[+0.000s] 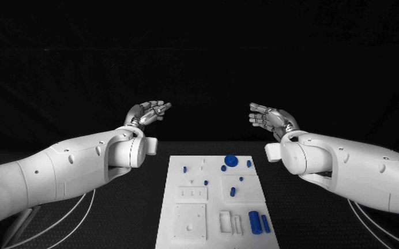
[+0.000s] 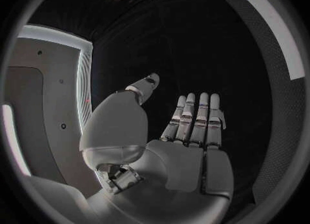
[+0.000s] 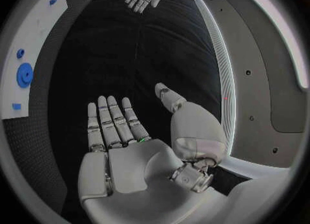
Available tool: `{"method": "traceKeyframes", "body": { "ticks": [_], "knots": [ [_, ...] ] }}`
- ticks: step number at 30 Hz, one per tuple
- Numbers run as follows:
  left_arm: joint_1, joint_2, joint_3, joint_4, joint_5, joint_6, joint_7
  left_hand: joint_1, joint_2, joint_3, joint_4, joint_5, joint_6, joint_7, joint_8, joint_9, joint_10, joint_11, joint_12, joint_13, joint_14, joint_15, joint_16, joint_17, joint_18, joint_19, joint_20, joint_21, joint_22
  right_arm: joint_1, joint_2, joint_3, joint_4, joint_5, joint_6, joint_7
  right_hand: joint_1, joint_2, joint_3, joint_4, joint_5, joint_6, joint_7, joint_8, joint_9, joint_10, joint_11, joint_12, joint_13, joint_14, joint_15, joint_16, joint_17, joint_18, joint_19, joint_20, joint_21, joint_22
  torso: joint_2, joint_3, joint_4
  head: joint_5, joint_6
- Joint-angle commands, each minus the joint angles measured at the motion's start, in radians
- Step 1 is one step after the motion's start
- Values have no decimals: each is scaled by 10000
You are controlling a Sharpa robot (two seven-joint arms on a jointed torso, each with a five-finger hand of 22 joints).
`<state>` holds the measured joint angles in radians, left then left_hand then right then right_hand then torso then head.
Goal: Assemble the parts on the task board
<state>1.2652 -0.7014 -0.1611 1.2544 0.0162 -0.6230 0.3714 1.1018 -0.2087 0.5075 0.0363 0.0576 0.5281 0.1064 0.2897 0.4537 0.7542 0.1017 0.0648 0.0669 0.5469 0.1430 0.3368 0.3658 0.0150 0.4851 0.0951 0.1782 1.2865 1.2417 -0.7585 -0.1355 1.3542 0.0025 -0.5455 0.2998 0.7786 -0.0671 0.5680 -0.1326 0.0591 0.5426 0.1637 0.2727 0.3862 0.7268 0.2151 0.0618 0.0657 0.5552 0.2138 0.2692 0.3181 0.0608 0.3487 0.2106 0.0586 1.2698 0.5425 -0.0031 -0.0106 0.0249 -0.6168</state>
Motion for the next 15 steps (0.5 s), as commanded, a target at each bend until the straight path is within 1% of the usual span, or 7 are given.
{"method": "traceKeyframes", "body": {
  "ticks": [1, 4, 8, 9, 12, 13, 15],
  "knots": [
    [190, 102, -109, -293, 126, 1053, -749, 421, -71, 213, 27, 83, 239, 34, 137, 170, 308, 13, 34, 33, 235, 69, 144, 131, -150, 233, 10, 96, 470, 256, 53, -156, -330, -184, 1919, -1428, 370, -22, 239, -116, 78, 245, 548, 150, 142, 303, 100, 60, 31, 257, 99, 149, 124, 133, 151, 42, 68, 492, -2, -1, -1, 1, 1],
    [256, 127, -157, -389, 134, 1122, -808, 422, -63, 211, 37, 83, 236, 42, 138, 171, 314, 24, 37, 34, 241, 73, 149, 135, -150, 234, 9, 100, 469, 447, 76, -289, -549, -203, 2289, -1737, 511, -47, 250, -298, 154, 293, 614, 208, 152, 390, 171, 83, 42, 321, 198, 196, 153, 120, 148, 33, 84, 548, -2, -1, -1, 1, 1],
    [256, 127, -157, -389, 134, 1122, -808, 453, 1, 184, 59, 80, 258, 122, 165, 190, 384, 79, 62, 46, 387, 95, 235, 186, -150, 322, -39, 166, 467, 534, 86, -350, -648, -211, 2458, -1878, 912, -138, 330, -656, 311, 419, 705, 312, 176, 640, 267, 155, 68, 514, 340, 318, 212, 150, 291, 9, 124, 596, -2, -1, -1, 1, 1],
    [256, 95, -158, -382, 138, 1410, -855, 468, 43, 151, 55, 78, 292, 176, 189, 203, 448, 112, 81, 55, 465, 100, 277, 209, -150, 396, -77, 211, 464, 536, 194, -352, -938, -2158, 2261, -1859, 1111, -202, 379, -794, 330, 503, 731, 368, 192, 779, 288, 205, 85, 626, 373, 384, 241, 176, 383, -6, 150, 604, -4, -3, 5, 14, -20],
    [255, 38, -159, -332, 115, 1563, -851, 527, 182, 39, -13, 81, 561, 400, 326, 255, 736, 252, 174, 94, 805, 129, 458, 291, -150, 671, -222, 354, 455, 529, 301, -353, -1166, -3307, 2159, -1862, 1554, -329, 488, -1030, 393, 760, 749, 520, 228, 1117, 282, 301, 105, 910, 398, 540, 308, 258, 675, -40, 210, 604, -5, -5, 7, 26, -19],
    [255, 4, -159, -299, 86, 1628, -868, 573, 251, -16, -80, 87, 694, 495, 381, 267, 924, 320, 235, 116, 1071, 153, 592, 343, -129, 873, -307, 444, 448, 525, 335, -353, -1243, -3711, 2132, -1864, 1778, -374, 567, -1141, 528, 928, 726, 610, 252, 1323, 218, 370, 124, 1117, 329, 652, 354, 320, 865, -64, 258, 602, -6, -5, 8, 36, -6],
    [255, -97, -159, -189, 32, 1682, -919, 841, 414, -75, -392, 155, 1173, 691, 583, 317, 1634, 461, 536, 234, 2049, 102, 1106, 559, 116, 1597, -443, 818, 463, 515, 422, -353, -1426, -4830, 2113, -1858, 2136, -406, 689, -1335, 718, 1305, 655, 799, 307, 1772, 55, 531, 172, 1575, 136, 888, 455, 457, 1266, -109, 360, 589, 6, -10, -3, 58, 23]
  ]
}}
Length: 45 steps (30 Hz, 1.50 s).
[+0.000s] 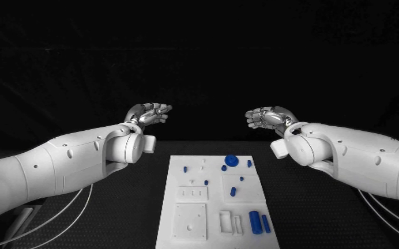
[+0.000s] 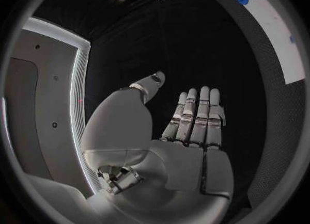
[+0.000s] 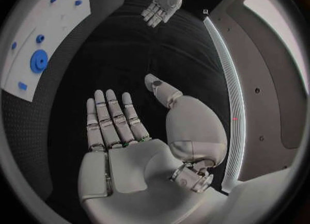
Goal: Assemble the parts on the task board
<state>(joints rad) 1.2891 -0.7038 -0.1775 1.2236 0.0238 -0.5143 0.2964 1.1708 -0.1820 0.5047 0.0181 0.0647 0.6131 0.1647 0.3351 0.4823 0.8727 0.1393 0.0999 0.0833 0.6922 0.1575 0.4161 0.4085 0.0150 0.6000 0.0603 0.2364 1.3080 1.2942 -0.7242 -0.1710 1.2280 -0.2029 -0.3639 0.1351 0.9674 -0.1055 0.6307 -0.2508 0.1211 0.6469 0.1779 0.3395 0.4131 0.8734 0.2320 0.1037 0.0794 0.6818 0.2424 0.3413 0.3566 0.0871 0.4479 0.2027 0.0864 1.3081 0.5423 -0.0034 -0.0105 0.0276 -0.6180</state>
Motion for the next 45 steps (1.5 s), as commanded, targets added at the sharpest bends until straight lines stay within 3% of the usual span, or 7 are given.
{"method": "traceKeyframes", "body": {
  "ticks": [1, 4, 11, 14, 18, 30, 45],
  "knots": [
    [17, -107, 5, 142, -45, 753, -175, 337, 234, -56, -441, 172, 598, 214, 230, 46, 832, 179, 338, 127, 1125, -97, 599, 263, 266, 811, -149, 445, 257, -13, 114, 3, -236, -3388, 236, -207, 417, -30, 125, -241, 85, 447, 476, 214, 60, 525, -199, 185, 56, 576, -261, 299, 132, 279, 514, -55, 145, 197, 19, -11, -9, 30, 35],
    [18, -193, 6, 247, -243, 866, -123, 677, 437, -71, -1028, 322, 1289, 219, 461, 53, 1746, 77, 708, 256, 2158, -404, 1304, 610, 516, 1648, -381, 1055, 276, -17, 182, 5, -380, -4913, 149, -217, 777, -121, 395, -301, 170, 1011, 324, 442, 137, 1090, -402, 335, 89, 1243, -556, 585, 297, 523, 1177, -91, 256, 120, 45, -18, -25, 10, 15],
    [47, -652, 8, 1057, -830, 1685, 109, 708, 696, 63, -1913, 408, 2120, -8, 618, -72, 2696, -185, 1003, 336, 2484, -671, 1870, 889, 460, 2009, -674, 1680, 252, -18, 204, 19, -302, -9012, 1075, -585, 780, -333, 463, -295, 708, 1873, 8, 686, 373, 2185, -798, 510, 207, 3057, -1422, 1358, 981, 1247, 3149, -155, 697, -98, 195, -20, 36, -37, 16],
    [56, -900, 8, 1566, -1228, 1884, 175, 594, 772, 159, -2157, 407, 2203, -16, 547, -144, 2791, -205, 952, 330, 2644, -767, 2037, 954, 450, 2141, -772, 1901, 250, -18, 168, 29, -82, -10200, 1275, -792, 791, -371, 282, -304, 559, 2220, -136, 796, 477, 2584, -986, 576, 261, 4516, -2087, 2131, 1540, 1727, 4691, -322, 1348, -5, 301, -21, 101, -39, 31],
    [93, -1125, 10, 2038, -1254, 2031, 165, 469, 767, 196, -2217, 402, 2187, 3, 481, -189, 2792, -192, 897, 315, 2657, -787, 2072, 964, 430, 2149, -800, 1979, 240, -21, 236, 29, -5, -11605, 1283, -931, 985, -450, 407, -312, 384, 2478, -225, 719, 515, 2976, -1204, 492, 263, 5552, -2390, 2640, 2217, 1747, 5993, -737, 1771, -60, 448, -31, 223, -162, 14],
    [195, -1360, 36, 2562, -1246, 2170, 145, 120, 752, 252, -2208, 402, 2095, 62, 341, -275, 2704, -129, 738, 267, 2635, -799, 2113, 968, 401, 2095, -828, 2097, 229, -265, 549, 31, -18, -14838, 1192, -1538, 1431, -968, 472, -306, 272, 2677, -249, 218, 342, 3261, -1368, -84, 101, 6718, -2583, 5578, 4157, 1747, 8150, -1869, 3778, 292, 887, -57, 466, -288, 26],
    [190, -1257, 34, 2652, -1210, 2308, 156, 10, 728, 269, -2228, 391, 2051, 93, 292, -302, 2630, -88, 654, 239, 2609, -795, 2120, 964, 398, 2056, -827, 2136, 225, -578, 930, 33, -321, -16239, 810, -2014, 1662, -1317, 1024, 14, -259, 2611, -298, -40, 236, 3102, -1257, -370, -80, 6649, -2499, 7412, 4581, 1747, 8464, -2148, 5608, 260, 1339, -163, 625, -475, 69]
  ]
}}
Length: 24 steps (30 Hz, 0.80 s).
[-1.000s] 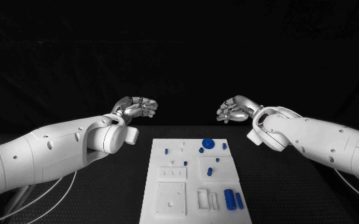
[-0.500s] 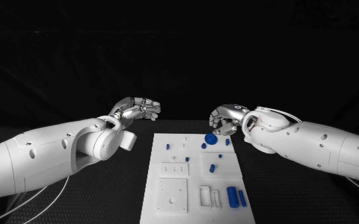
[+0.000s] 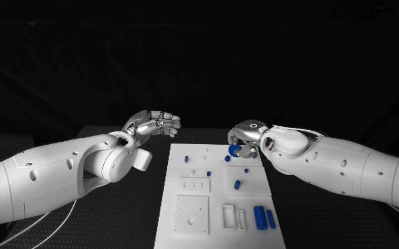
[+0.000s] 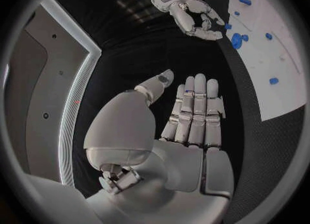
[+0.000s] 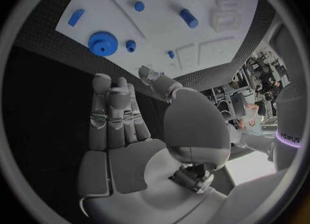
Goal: Assemble the parts on the task board
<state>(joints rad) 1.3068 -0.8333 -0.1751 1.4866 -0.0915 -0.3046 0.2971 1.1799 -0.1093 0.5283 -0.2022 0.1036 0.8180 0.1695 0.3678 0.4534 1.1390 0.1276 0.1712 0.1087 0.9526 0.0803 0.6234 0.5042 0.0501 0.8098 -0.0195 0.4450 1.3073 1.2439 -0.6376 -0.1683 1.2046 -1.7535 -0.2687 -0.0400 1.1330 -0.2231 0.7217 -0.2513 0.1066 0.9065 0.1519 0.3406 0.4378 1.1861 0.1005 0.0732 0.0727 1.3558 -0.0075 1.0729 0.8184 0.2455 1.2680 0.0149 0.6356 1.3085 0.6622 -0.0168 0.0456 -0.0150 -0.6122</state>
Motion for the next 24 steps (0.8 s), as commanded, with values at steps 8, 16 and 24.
{"method": "traceKeyframes", "body": {
  "ticks": [8, 16, 24],
  "knots": [
    [12, 50, 10, 25, -57, 284, 103, -287, -66, 16, 36, -153, -16, 63, -67, -32, -71, 57, -131, -33, -93, 15, 18, -13, 38, -134, 0, 74, 224, -210, 254, 8, -312, -829, -79, -261, 56, -204, 250, 88, -162, -13, -38, -86, -22, -93, 76, -78, -34, -135, 19, 238, -115, 163, 241, -275, 287, 242, 264, -46, 158, -112, 5],
    [14, 27, 14, 160, -59, 278, 110, -334, -92, 22, 57, -191, -19, 64, -74, -36, -79, 65, -153, -38, -112, 23, 16, -18, 39, -169, 9, 80, 223, -296, 418, 8, -478, -973, -45, -299, 66, -206, 323, 134, -199, -78, -38, -133, -43, -228, 113, -89, -58, -168, 55, 338, -187, 163, 203, -263, 386, 233, 449, -82, 250, -172, 13],
    [14, 22, 18, 200, -59, 286, 108, -345, -98, 33, 62, -197, -25, 66, -81, -39, -96, 73, -173, -43, -130, 28, 10, -22, 40, -188, 14, 84, 223, -393, 520, 8, -734, -1096, -20, -295, 100, -193, 374, 139, -231, -92, -42, -145, -50, -264, 115, -83, -58, -184, 58, 383, -224, 163, 183, -257, 425, 227, 588, -118, 302, -221, 32]
  ]
}}
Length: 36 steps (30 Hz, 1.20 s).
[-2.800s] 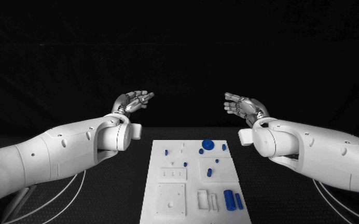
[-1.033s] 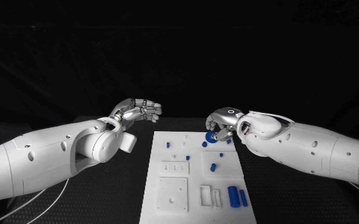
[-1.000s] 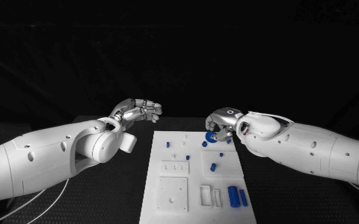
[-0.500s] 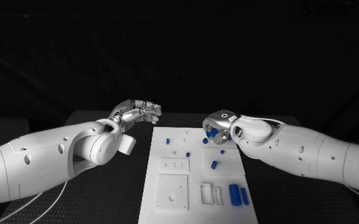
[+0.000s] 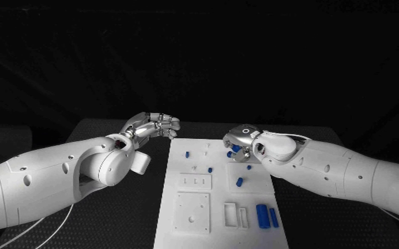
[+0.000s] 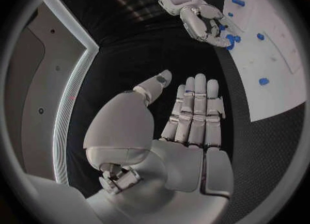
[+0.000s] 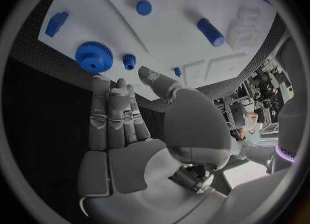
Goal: Assemble the parts on the task board
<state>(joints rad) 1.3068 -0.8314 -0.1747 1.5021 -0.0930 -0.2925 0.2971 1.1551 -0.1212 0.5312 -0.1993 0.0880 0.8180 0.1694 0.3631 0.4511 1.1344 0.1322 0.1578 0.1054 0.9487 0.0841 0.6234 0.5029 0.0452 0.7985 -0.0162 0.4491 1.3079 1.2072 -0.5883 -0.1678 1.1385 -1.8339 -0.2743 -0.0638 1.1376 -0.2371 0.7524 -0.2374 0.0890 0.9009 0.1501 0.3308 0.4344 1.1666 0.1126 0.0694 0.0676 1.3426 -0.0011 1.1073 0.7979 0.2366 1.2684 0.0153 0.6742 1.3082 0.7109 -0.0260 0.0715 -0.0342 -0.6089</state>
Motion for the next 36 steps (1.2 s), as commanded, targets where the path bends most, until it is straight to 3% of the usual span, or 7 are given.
{"method": "traceKeyframes", "body": {
  "ticks": [1, 8, 10, 13, 31, 36],
  "knots": [
    [14, -3, 16, 51, -45, 164, 106, -98, 21, 6, 33, -42, -26, 67, -35, -17, -51, 28, -41, -11, -92, -9, 10, -10, 90, -77, -19, 45, 217, -35, 31, 3, -99, -302, 33, -60, 59, -51, 73, 0, -56, -37, -23, -48, -17, -71, -5, -44, -6, -54, -7, 43, -23, 251, 177, -260, 43, 229, 121, -28, 50, -22, -3],
    [14, -20, 19, 67, -45, 171, 95, -106, 15, 11, 36, -44, -34, 70, -41, -20, -63, 34, -53, -15, -97, -6, 9, -11, 91, -86, -16, 49, 217, -54, 37, 3, -198, -304, 83, -47, 86, -36, 108, -4, -69, -34, -23, -49, -20, -77, -5, -37, -3, -62, -6, 74, -47, 252, 169, -258, 68, 227, 207, -40, 85, -45, 4],
    [14, -20, 19, 66, -45, 175, 93, -108, 13, 12, 37, -45, -35, 71, -42, -20, -65, 35, -56, -16, -98, -6, 10, -11, 91, -88, -15, 50, 217, -55, 39, 3, -213, -304, 105, -38, 88, -27, 116, -2, -79, -33, -23, -49, -20, -77, -6, -35, -2, -64, -7, 84, -54, 252, 166, -255, 76, 226, 237, -55, 156, -116, 17],
    [14, -14, 19, 48, -45, 169, 85, -114, 9, 13, 40, -46, -39, 73, -45, -21, -69, 38, -61, -17, -100, -5, 10, -12, 91, -91, -14, 53, 217, -83, 52, 3, -230, -304, 81, -29, 88, -18, 127, 2, -91, -23, -24, -45, -20, -67, -9, -27, 2, -69, -10, 98, -66, 252, 161, -252, 87, 224, 273, -60, 165, -134, 32],
    [14, -28, 21, 33, -50, 171, 26, -143, 3, 22, 58, -49, -57, 83, -58, -27, -85, 49, -84, -23, -106, 0, 12, -14, 95, -104, -8, 65, 217, -183, 104, 3, -354, -369, 163, -19, 37, 186, 207, 10, -176, 276, -72, 91, 33, 357, -130, 98, 74, -134, -127, 284, -271, 252, 210, -227, 320, 224, 437, -98, 148, -98, 112],
    [14, -21, 21, 15, -50, 169, 7, -150, -2, 25, 63, -50, -64, 87, -63, -29, -92, 53, -92, -25, -108, 1, 13, -14, 96, -108, -7, 68, 217, -185, 65, 3, -377, -445, 146, -45, 73, 243, 257, -29, -186, 317, -78, 103, 38, 412, -149, 100, 82, -144, -146, 312, -315, 252, 200, -225, 352, 218, 474, -111, 116, -92, 122]
  ]
}}
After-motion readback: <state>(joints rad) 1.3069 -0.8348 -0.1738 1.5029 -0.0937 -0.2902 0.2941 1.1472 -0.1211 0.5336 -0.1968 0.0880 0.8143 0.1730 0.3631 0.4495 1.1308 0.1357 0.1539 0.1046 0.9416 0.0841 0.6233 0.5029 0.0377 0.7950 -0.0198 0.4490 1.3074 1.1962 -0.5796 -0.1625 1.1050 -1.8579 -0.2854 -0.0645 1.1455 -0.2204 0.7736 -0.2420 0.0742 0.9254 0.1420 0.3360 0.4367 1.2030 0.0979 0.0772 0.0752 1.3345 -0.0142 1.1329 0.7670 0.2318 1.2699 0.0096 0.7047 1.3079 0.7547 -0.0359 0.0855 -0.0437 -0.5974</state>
